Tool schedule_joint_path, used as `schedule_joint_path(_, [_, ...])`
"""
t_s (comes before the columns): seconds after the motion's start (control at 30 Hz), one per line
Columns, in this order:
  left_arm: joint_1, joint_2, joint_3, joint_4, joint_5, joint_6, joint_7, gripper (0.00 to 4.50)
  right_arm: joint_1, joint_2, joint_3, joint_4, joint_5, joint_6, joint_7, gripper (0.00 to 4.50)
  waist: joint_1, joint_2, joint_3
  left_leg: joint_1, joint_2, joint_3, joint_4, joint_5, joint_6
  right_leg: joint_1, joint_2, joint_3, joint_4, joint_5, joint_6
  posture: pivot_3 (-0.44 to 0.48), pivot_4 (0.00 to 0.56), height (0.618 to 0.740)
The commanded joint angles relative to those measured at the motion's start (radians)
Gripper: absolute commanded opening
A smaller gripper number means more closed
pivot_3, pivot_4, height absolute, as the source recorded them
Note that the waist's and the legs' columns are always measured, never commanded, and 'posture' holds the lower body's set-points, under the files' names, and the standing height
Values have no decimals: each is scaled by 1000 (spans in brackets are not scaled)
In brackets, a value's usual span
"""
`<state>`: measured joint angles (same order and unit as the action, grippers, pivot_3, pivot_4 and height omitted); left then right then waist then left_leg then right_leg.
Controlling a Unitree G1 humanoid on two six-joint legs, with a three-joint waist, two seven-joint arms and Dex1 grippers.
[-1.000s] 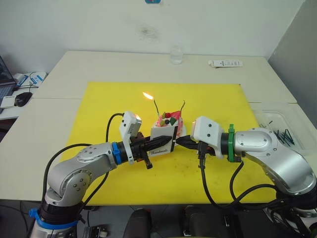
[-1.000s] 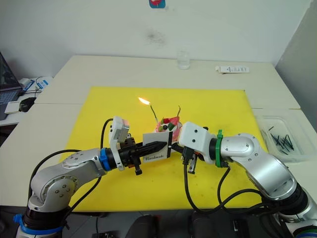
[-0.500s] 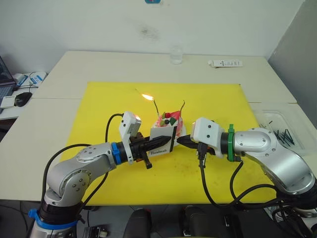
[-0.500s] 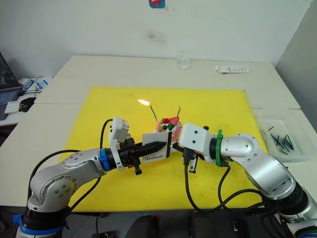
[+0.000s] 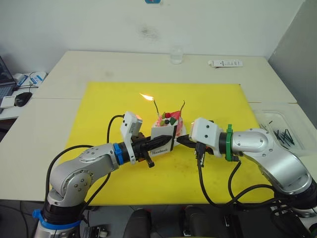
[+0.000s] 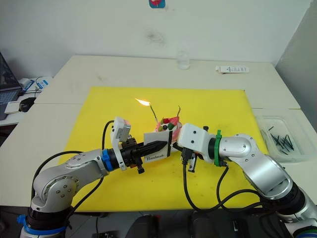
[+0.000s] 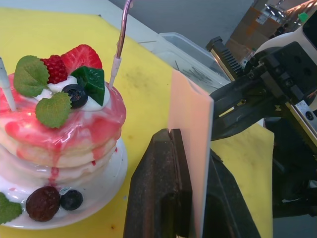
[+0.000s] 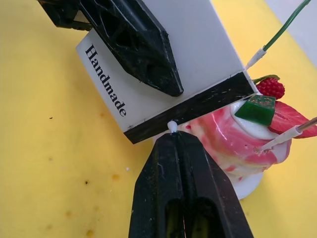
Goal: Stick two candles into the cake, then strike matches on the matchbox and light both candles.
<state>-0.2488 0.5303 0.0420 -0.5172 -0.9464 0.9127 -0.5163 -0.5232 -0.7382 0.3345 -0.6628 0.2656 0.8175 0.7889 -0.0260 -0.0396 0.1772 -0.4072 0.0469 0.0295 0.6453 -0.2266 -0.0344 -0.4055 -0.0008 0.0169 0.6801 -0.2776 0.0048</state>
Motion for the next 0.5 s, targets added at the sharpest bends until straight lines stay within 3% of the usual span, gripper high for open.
schedule_joint_path(0.03, [11,23,47,4,-53,25,-20,0,6,-32,-76,-41,33,-4,28,12,0,0,0,0,0,0,0,0,0,0,0,0,0,0,0,0,150,740])
schedule_joint_path(0.13, [41,73,64,25,-153,116,-63,0,67,-51,-172,-51,97,30,38,12,0,0,0,0,0,0,0,0,0,0,0,0,0,0,0,0,150,740])
schedule_joint_path(0.27, [44,93,63,36,-169,133,-70,0,175,-28,-252,-58,122,74,-28,12,0,0,0,0,0,-1,0,0,0,0,0,-1,0,0,0,0,150,740])
schedule_joint_path(0.37, [34,91,62,41,-182,139,-68,0,272,34,-293,-63,116,97,-122,12,1,0,0,0,0,-1,0,0,0,0,0,-1,0,0,0,0,150,740])
schedule_joint_path(0.5, [34,80,49,32,-190,144,-69,0,396,232,-306,-11,65,41,-319,12,-1,-1,-1,0,0,0,0,0,0,0,0,0,1,0,0,0,150,740])
